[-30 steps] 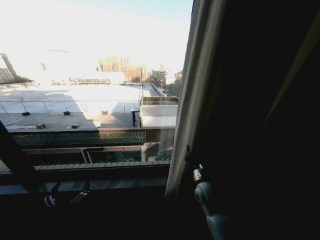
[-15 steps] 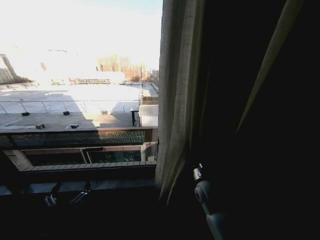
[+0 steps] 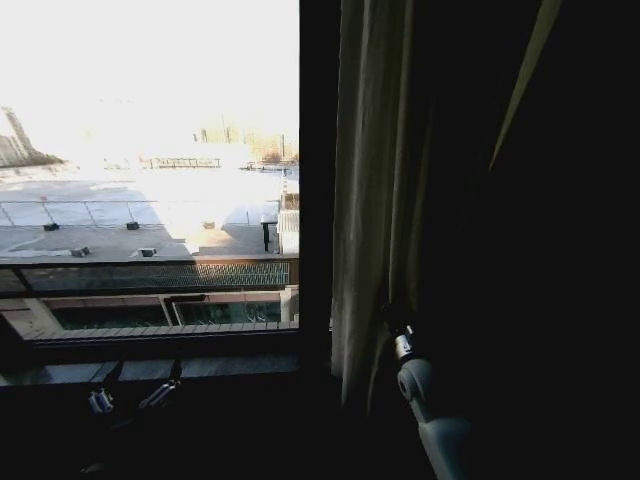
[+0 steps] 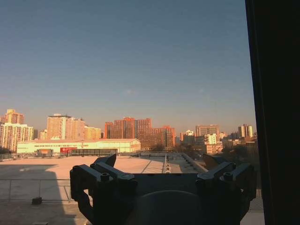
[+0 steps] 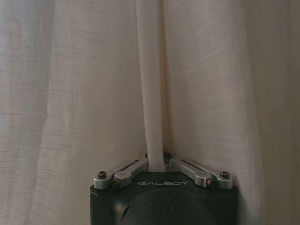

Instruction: Open the curtains by pulling them apart, changing their state from closed to fully open.

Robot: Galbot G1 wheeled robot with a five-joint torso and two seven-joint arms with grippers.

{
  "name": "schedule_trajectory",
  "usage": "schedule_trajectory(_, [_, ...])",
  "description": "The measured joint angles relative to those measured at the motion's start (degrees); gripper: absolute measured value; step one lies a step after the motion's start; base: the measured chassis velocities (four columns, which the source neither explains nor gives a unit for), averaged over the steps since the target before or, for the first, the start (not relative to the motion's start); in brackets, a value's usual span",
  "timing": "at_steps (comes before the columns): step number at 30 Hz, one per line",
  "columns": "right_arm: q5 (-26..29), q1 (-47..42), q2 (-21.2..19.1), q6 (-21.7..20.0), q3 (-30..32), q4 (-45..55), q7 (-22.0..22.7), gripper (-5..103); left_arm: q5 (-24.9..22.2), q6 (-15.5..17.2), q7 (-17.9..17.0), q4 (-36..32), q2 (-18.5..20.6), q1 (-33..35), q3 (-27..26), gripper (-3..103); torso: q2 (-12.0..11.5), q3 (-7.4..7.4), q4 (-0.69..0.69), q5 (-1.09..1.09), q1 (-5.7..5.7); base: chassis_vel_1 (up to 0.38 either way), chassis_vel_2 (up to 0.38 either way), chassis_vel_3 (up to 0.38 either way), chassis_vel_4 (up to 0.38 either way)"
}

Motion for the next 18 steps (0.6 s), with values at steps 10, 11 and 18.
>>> schedule_trajectory(10, [2.3, 4.6, -1.8, -0.1, 7.0, -9.1, 5.1, 0, -0.4, -1.1, 0.0, 0.0, -0.1, 0.3, -0.2, 100, 0.0, 0.01, -0.02, 0.01, 0.00, 0.000, 0.000, 0.000, 0.000])
schedule_trajectory(11, [2.3, 4.6, -1.8, -0.1, 7.0, -9.1, 5.1, 0, -0.4, -1.1, 0.0, 0.0, -0.1, 0.3, -0.2, 100, 0.0, 0.01, -0.02, 0.01, 0.00, 0.000, 0.000, 0.000, 0.000])
schedule_trajectory(18, [3.2, 4.3, -3.0, -0.4, 8.8, -8.8, 7.2, 0, -0.4, -1.5, 0.1, 0.4, 0.0, 0.3, 0.0, 100, 0.0, 0.02, -0.03, 0.05, 0.00, 0.000, 0.000, 0.000, 0.000])
